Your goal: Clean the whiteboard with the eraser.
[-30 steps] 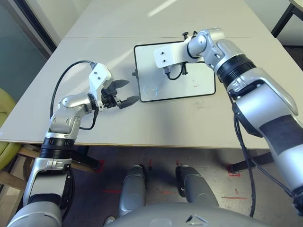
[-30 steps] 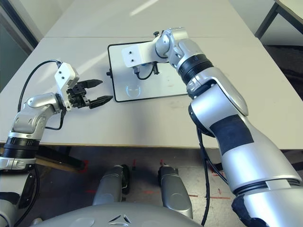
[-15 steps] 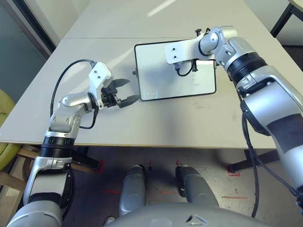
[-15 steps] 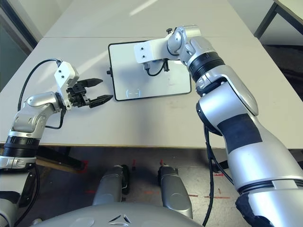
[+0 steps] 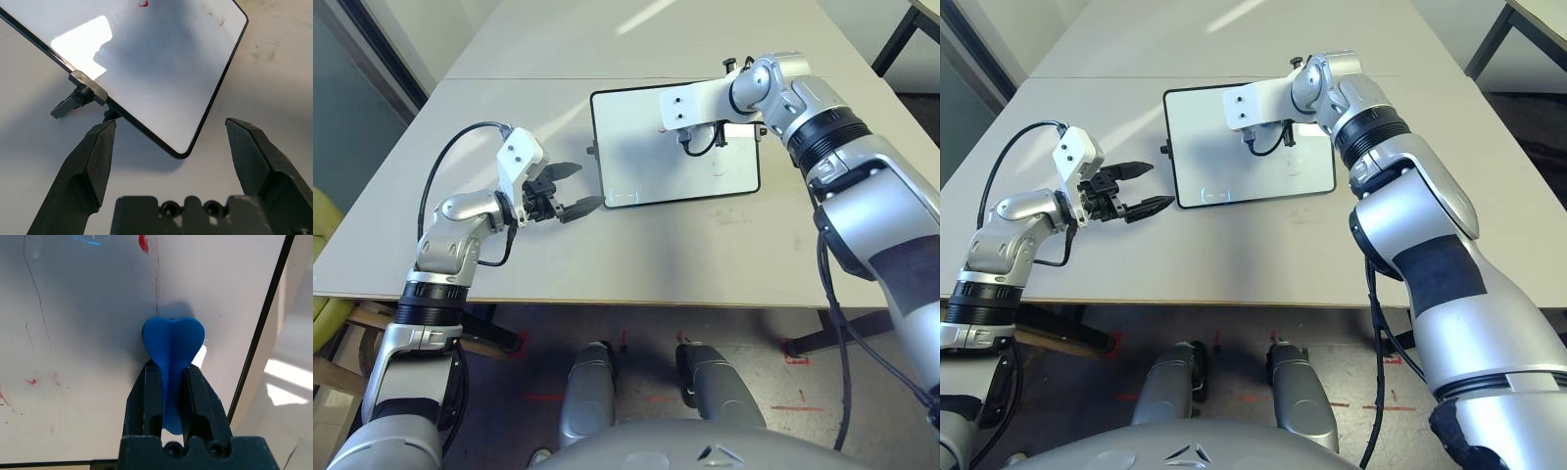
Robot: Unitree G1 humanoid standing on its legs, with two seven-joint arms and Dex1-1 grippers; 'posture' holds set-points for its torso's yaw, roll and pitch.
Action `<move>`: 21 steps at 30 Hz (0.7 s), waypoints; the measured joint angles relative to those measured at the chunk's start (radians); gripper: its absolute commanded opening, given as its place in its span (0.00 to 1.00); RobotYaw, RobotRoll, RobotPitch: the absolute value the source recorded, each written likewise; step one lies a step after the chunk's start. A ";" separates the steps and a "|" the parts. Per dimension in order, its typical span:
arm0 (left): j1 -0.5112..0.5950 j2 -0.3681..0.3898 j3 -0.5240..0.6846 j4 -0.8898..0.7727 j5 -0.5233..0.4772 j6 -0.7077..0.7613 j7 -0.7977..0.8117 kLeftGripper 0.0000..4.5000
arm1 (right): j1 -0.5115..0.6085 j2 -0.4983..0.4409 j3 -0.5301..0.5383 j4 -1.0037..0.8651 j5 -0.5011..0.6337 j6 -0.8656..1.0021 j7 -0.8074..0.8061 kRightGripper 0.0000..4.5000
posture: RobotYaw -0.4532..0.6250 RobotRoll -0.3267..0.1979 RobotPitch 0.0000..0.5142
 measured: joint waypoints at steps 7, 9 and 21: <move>0.000 -0.001 0.000 0.000 0.000 0.000 0.000 1.00 | 0.006 0.036 -0.002 -0.023 0.001 0.003 0.015 0.07 | 0.37 0.62 0.24; 0.000 -0.001 0.000 0.000 0.000 0.000 0.000 1.00 | 0.008 0.040 -0.002 -0.030 0.001 0.003 0.018 0.07 | 0.37 0.62 0.24; 0.001 -0.002 0.000 -0.001 0.000 0.000 0.001 1.00 | 0.009 0.100 -0.002 -0.038 0.001 0.009 0.024 0.07 | 0.37 0.62 0.24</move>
